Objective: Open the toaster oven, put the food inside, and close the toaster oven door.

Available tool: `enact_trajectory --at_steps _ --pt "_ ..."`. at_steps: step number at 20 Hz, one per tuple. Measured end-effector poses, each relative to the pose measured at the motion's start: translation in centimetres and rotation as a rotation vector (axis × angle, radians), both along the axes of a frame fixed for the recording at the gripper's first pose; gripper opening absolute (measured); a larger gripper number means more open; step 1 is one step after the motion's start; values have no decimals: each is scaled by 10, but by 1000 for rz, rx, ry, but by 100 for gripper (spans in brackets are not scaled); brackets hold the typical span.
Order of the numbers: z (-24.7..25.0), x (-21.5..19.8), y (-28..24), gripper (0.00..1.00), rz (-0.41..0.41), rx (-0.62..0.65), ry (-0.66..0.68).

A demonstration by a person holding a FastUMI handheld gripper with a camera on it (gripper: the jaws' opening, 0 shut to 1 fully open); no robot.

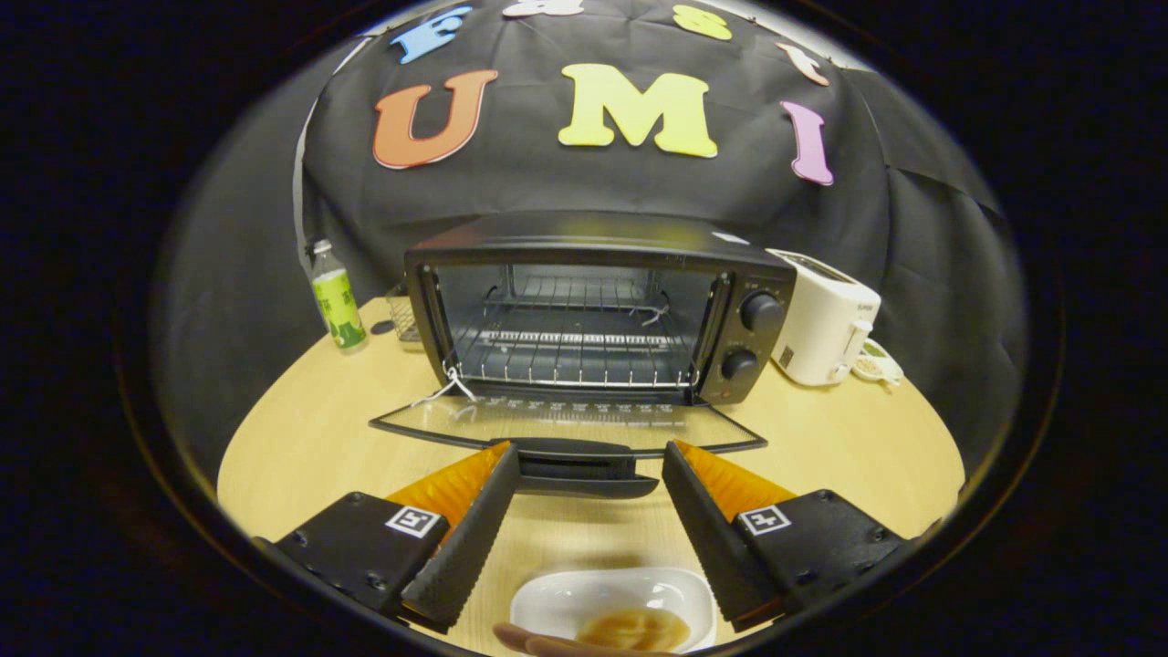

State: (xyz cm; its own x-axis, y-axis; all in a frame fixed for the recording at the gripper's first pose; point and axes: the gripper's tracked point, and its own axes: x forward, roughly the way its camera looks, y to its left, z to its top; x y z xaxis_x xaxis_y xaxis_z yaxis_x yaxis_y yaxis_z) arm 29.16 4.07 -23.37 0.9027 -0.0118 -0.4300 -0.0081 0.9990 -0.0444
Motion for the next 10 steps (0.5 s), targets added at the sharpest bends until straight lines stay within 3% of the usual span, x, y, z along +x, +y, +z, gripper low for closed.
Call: enact_trajectory --at_steps 10 --pt "-40 -7 0 100 7 56 109"
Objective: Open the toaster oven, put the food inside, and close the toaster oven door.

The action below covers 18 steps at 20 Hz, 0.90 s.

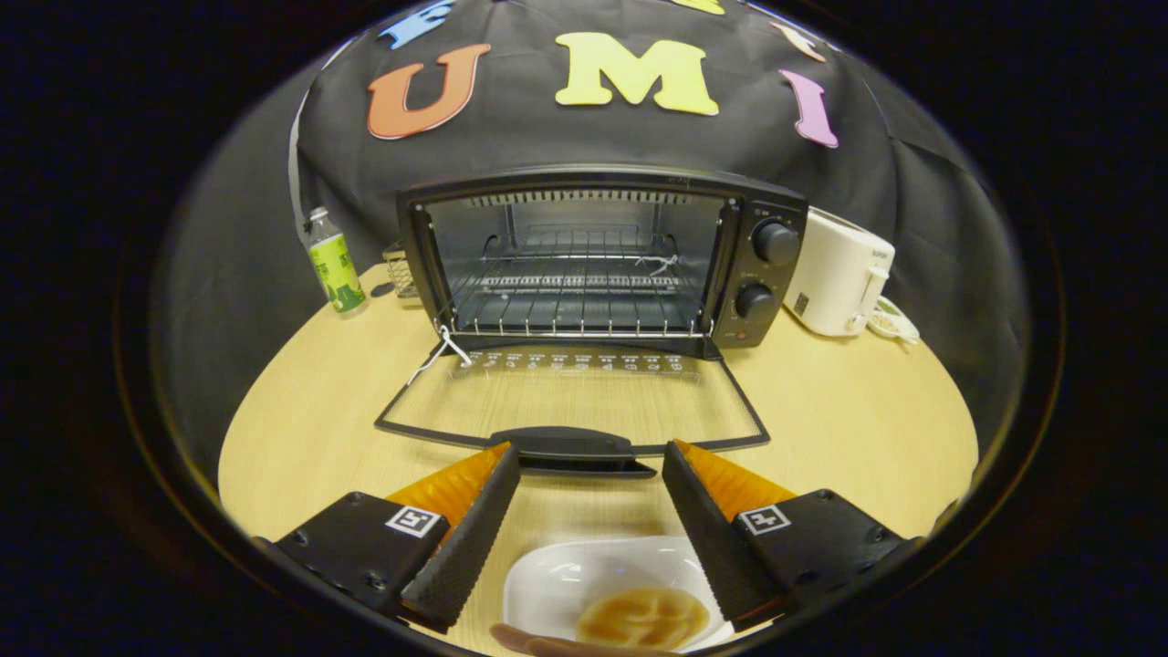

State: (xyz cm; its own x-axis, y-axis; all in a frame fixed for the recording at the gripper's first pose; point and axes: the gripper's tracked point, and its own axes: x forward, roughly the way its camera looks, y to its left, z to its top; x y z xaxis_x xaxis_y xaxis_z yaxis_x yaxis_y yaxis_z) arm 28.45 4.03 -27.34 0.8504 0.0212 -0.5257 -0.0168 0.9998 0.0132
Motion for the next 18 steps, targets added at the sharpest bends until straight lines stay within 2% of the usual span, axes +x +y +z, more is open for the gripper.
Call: enact_trajectory --at_steps 7,12,18 --pt "23 -23 -7 100 12 12 -59" --pt "32 -74 -11 100 48 4 -99" --pt "8 -129 -28 100 28 -5 -65"
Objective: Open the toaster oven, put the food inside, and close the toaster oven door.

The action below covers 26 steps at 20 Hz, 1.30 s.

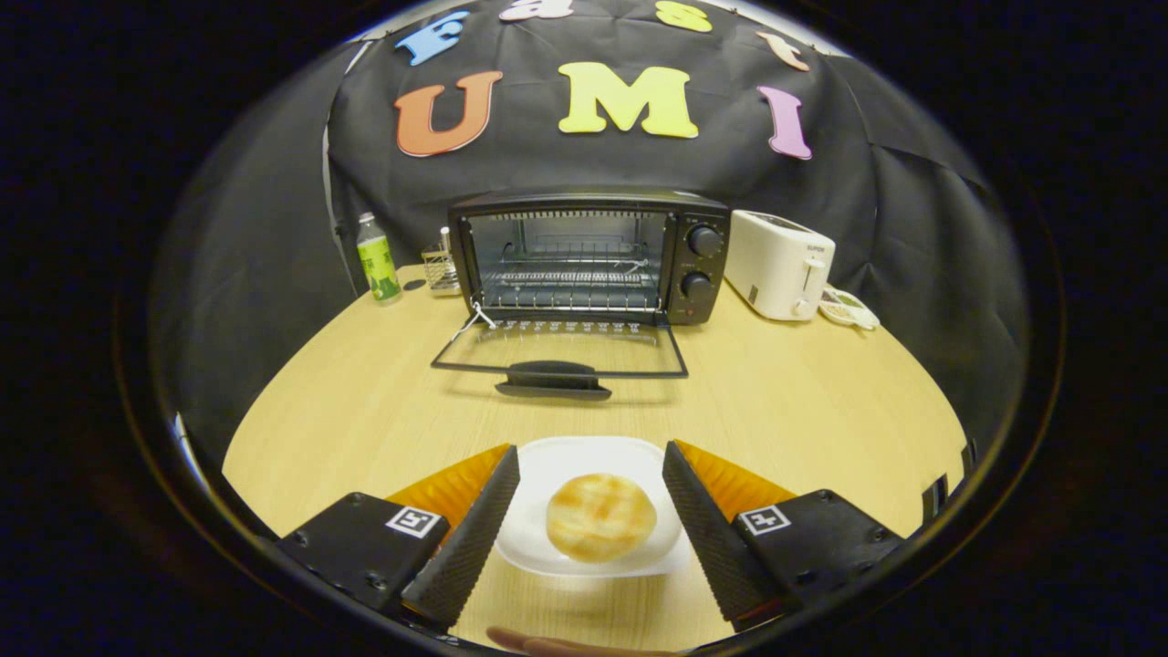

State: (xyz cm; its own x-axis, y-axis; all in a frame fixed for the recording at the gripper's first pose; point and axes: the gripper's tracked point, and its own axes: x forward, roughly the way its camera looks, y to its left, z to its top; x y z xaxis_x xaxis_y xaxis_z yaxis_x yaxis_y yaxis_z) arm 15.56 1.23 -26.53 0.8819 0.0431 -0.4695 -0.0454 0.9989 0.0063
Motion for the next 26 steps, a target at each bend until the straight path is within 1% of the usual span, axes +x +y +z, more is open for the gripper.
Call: enact_trajectory --at_steps 2,6,8,13,17,20,21,25,26 --pt "-7 -10 -4 100 -10 18 10" --pt "-28 -18 0 100 -13 43 50" --pt "-32 -17 -1 100 -27 36 38" --pt "-54 -13 -4 100 -54 -11 66" --pt "-68 -7 -9 100 -80 36 95" --pt "-64 -4 -13 100 -91 77 69" --pt "-62 -4 -12 95 -85 94 65" --pt "-47 -12 -9 87 -64 175 29" --pt "-40 -13 -9 86 -57 197 13"
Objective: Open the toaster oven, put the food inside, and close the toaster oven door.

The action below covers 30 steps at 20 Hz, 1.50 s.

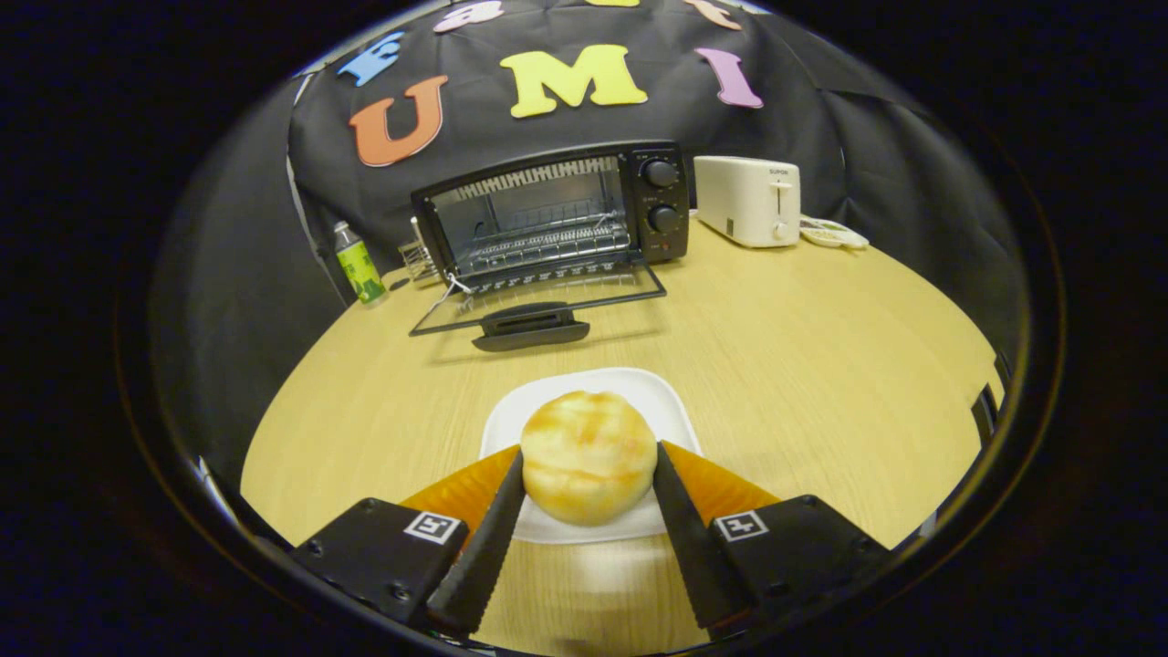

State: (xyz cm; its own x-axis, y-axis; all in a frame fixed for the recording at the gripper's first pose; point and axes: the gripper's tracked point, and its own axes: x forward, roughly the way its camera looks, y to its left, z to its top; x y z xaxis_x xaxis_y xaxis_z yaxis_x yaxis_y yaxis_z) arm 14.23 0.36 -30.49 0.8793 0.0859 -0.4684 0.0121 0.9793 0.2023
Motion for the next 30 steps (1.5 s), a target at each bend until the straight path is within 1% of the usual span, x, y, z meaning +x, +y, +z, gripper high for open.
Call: enact_trajectory --at_steps 5,9,12,15,17,19,22,23,26,30 --pt "48 -13 9 86 34 87 -110" --pt "87 -16 29 86 91 160 -224" --pt "108 -6 32 86 86 196 -300" --pt "130 18 36 86 71 268 -376" --pt "142 40 36 86 69 338 -420" --pt "152 64 35 86 70 435 -451" --pt "170 101 33 85 65 622 -489" --pt "172 115 31 85 60 644 -486" --pt "174 152 32 85 68 589 -497" --pt "158 191 46 86 80 566 -466"
